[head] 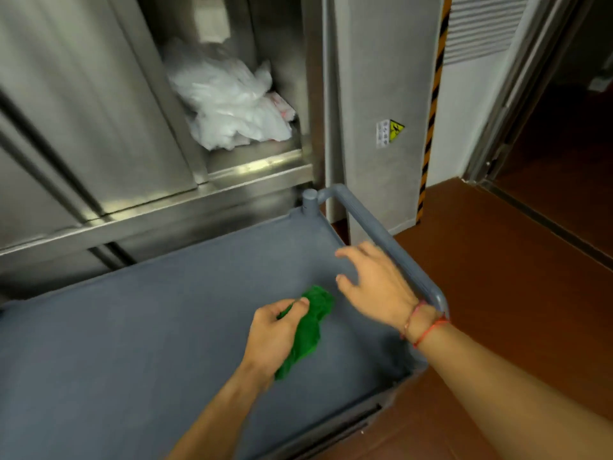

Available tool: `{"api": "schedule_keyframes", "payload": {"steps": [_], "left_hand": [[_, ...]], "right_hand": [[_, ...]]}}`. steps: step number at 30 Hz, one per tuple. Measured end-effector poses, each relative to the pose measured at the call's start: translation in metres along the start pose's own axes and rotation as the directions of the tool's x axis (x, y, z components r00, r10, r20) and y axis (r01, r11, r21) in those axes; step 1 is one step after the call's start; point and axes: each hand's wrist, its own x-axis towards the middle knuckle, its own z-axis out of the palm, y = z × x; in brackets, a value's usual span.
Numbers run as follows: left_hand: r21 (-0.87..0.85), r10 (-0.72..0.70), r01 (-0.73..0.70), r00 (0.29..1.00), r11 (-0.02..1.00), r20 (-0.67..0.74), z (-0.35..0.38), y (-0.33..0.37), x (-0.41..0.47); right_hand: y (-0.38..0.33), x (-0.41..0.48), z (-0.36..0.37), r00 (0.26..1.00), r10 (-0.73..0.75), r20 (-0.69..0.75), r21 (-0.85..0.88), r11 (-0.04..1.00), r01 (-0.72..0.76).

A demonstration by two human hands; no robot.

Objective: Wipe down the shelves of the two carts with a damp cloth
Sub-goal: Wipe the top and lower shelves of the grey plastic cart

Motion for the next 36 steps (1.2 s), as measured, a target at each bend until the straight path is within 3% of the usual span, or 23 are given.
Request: {"api": "schedule_keyframes", "payload": {"steps": [3,8,15,22,25,29,32,36], "left_hand": [[-0.114,-0.055,0.057,0.998,0.992,0.018,-0.028,0.012,-0.023],[-0.301,-0.138,0.117,0.989,0.946,-0.047,-0.075,0.014,-0.068],[-0.479,-0.244,0.180,0.967,0.859,-0.074,-0.151,-0.012,-0.137],[-0.475,-0.103,-0.021,0.967,0.880,-0.233,-0.233,-0.066,-0.225],[-0.411,-0.058,-0.021,0.982,0.912,-0.178,-0.268,-0.092,-0.267],[-0.472,-0.064,-0.009,0.989,0.881,-0.137,-0.305,-0.125,-0.318],[-0.475,-0.064,-0.065,0.966,0.878,-0.250,-0.325,-0.139,-0.346],[-0.462,-0.014,-0.168,0.931,0.871,-0.365,-0.337,-0.142,-0.367]], "right_hand": [[-0.047,-0.013,0.004,0.940,-0.294,0.172,0.262,0.934,0.244],[-0.112,-0.043,0.034,0.797,-0.525,0.299,0.396,0.828,0.397],[-0.186,-0.069,0.070,0.796,-0.505,0.333,0.329,0.853,0.404],[-0.278,-0.110,0.108,0.836,-0.438,0.331,0.338,0.882,0.328],[-0.317,-0.135,0.123,0.857,-0.349,0.380,0.305,0.922,0.240],[-0.358,-0.168,0.132,0.816,-0.310,0.488,0.432,0.898,0.083],[-0.378,-0.196,0.139,0.739,-0.374,0.561,0.562,0.827,-0.008],[-0.396,-0.225,0.150,0.641,-0.458,0.616,0.559,0.827,0.054]]}}
